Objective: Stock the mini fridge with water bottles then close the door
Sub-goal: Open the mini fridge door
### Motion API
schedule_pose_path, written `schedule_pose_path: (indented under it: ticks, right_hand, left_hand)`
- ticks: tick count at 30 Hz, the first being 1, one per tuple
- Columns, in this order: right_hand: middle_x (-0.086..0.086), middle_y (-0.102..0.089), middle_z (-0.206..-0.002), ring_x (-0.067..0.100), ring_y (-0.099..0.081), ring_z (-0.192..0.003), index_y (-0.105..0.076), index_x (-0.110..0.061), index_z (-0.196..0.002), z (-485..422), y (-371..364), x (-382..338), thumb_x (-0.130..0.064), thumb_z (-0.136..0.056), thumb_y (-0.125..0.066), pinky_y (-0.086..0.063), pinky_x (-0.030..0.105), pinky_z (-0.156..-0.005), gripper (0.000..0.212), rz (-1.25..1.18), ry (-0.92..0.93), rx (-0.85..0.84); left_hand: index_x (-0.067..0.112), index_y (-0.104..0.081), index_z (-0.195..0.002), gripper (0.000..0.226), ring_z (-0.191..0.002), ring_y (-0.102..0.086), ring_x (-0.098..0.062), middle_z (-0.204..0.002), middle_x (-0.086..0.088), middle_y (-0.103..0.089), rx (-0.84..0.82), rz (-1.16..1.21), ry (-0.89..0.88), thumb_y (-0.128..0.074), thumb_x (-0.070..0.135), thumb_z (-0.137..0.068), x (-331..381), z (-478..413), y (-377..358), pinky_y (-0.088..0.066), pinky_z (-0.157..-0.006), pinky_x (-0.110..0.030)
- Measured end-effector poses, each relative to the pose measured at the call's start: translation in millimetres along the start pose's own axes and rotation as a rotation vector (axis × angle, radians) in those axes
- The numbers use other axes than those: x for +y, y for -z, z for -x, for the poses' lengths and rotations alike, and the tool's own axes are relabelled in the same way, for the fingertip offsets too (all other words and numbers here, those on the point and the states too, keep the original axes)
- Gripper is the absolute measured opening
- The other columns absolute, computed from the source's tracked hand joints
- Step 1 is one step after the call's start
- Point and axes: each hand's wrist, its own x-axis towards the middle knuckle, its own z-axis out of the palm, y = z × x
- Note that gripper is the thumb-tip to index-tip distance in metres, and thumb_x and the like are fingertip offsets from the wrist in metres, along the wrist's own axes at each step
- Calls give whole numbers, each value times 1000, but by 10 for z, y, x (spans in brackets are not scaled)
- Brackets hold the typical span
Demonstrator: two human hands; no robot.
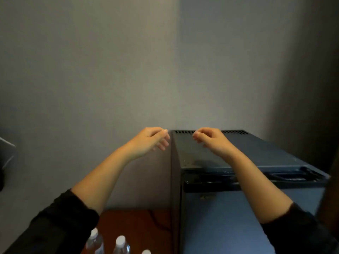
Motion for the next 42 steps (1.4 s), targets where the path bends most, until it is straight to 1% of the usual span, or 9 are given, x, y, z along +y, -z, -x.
schedule_pose_path:
  ticks: [4, 7, 10, 14, 19, 31, 37, 40, 42]
  right_hand:
    - [-9, -64, -85, 12, -59, -88, -63, -24, -84, 214, -39, 41, -20, -96, -49, -46, 29, -85, 18, 190, 2, 6]
    - [-2, -65, -95, 15, -59, -94, -66, -17, -98, 430, -46, 82, -21, -97, -48, -45, 28, -83, 18, 340, -24, -12]
    - [3, -66, -103, 17, -59, -98, -66, -12, -106, 634, -36, 123, -24, -96, -51, -44, 29, -85, 22, 503, -17, -10]
    - [1, -66, -105, 20, -59, -99, -66, -18, -108, 814, -8, 203, -34, -95, -49, -46, 36, -89, 26, 678, -32, -43]
    - [1, -59, -120, 22, -52, -113, -63, -23, -117, 913, -37, 311, -42, -96, -42, -40, 40, -97, 35, 771, -83, -60]
    - [1, -61, -118, 24, -53, -113, -65, -19, -114, 1130, -150, 426, -35, -97, -45, -33, 36, -96, 31, 695, -2, 122]
    - [-7, -64, -87, 11, -57, -90, -71, -8, -88, 1714, -56, 417, -40, -88, -43, -44, 37, -88, 42, 426, 142, 300]
    - [-8, -61, -85, 8, -59, -88, -70, -7, -82, 2013, 82, 385, -25, -90, -51, -46, 27, -85, 28, 302, 150, 388]
    - [-5, -62, -88, 6, -60, -89, -70, -13, -84, 2216, 199, 374, -24, -92, -51, -46, 23, -85, 23, 303, 150, 409]
  left_hand:
    - [17, -59, -91, 24, -60, -60, 7, -83, 4, -63, -88, -52, -6, -37, 22, -99, -121, 134, -149, -43, -64, -20]
    - [15, -61, -105, 20, -77, -62, -2, -97, 0, -64, -124, -88, -36, -43, 22, -97, -207, 227, -324, -45, -66, -10]
    - [18, -59, -119, 27, -103, -60, -15, -114, 0, -62, -161, -187, -93, -50, 26, -95, -212, 302, -521, -45, -93, -23]
    - [15, -52, -129, 39, -116, -51, -16, -126, -2, -54, -221, -337, -105, -48, 33, -95, -123, 356, -748, -36, -95, -20]
    - [18, -47, -133, 48, -129, -34, -21, -134, -4, -45, -191, -404, -56, -45, 44, -93, -213, 369, -949, -31, -108, -38]
    - [21, -56, -124, 37, -118, -40, -19, -118, 1, -51, 28, -287, -113, -46, 38, -94, -228, 608, -1112, -31, -104, -37]
    - [21, -68, -109, 43, -95, -46, -4, -92, 11, -54, -69, -135, -334, -48, 50, -84, -49, 1057, -1146, -35, -88, -22]
    - [15, -73, -94, 46, -83, -55, 2, -79, 15, -58, -168, 83, -418, -44, 48, -82, 91, 1098, -1255, -38, -76, -10]
    - [15, -73, -94, 44, -85, -57, 0, -81, 13, -62, -218, 113, -457, -43, 46, -82, 216, 1060, -1383, -42, -78, -14]
